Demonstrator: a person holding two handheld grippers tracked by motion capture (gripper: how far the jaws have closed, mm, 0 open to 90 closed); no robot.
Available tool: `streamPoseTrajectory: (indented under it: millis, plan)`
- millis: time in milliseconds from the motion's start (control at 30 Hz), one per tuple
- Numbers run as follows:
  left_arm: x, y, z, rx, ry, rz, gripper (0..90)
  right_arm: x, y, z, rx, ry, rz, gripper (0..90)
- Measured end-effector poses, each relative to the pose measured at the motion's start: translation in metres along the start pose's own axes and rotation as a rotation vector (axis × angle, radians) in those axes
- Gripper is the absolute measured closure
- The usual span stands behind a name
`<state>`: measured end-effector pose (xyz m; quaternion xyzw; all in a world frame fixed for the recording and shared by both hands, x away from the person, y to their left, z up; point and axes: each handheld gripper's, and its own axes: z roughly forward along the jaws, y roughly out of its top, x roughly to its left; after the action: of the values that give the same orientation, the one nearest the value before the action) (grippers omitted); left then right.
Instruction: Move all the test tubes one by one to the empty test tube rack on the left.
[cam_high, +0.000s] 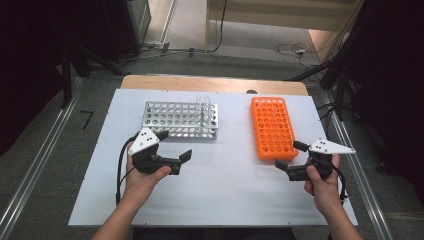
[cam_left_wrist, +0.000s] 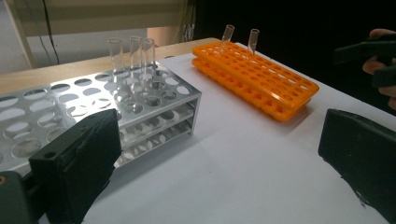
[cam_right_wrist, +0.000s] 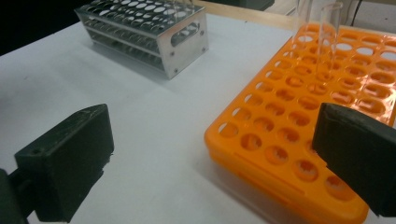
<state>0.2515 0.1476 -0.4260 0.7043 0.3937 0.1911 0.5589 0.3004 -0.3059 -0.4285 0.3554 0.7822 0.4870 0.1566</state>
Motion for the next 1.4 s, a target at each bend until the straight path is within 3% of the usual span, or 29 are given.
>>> streamPoseTrajectory:
  millis: [267,467,533,700,833,1133,1400]
  plan:
    - [-0.005,-0.015,-0.012,-0.013,-0.018,-0.013,0.0,-0.016,0.02,0.019,-0.032,-0.016,0.019,0.0]
    - [-0.003,-0.02,-0.012,-0.007,-0.016,-0.026,0.0,-0.029,0.035,0.036,-0.004,-0.042,0.027,4.5]
    - [-0.003,-0.021,-0.012,-0.009,-0.017,-0.033,0.0,-0.033,0.04,0.042,0.011,-0.085,0.023,11.8]
    - [-0.002,-0.022,-0.011,-0.005,-0.011,-0.041,0.0,-0.046,0.049,0.053,0.018,-0.127,0.063,27.5]
    - [-0.002,-0.023,-0.01,0.001,-0.009,-0.041,0.0,-0.056,0.053,0.064,0.046,-0.158,0.055,39.5]
    - [-0.002,-0.023,-0.01,-0.003,-0.011,-0.043,0.0,-0.078,0.054,0.091,0.113,-0.208,0.049,54.2]
    - [-0.001,-0.023,-0.01,0.0,-0.011,-0.043,0.0,-0.09,0.052,0.107,0.167,-0.194,0.053,62.4]
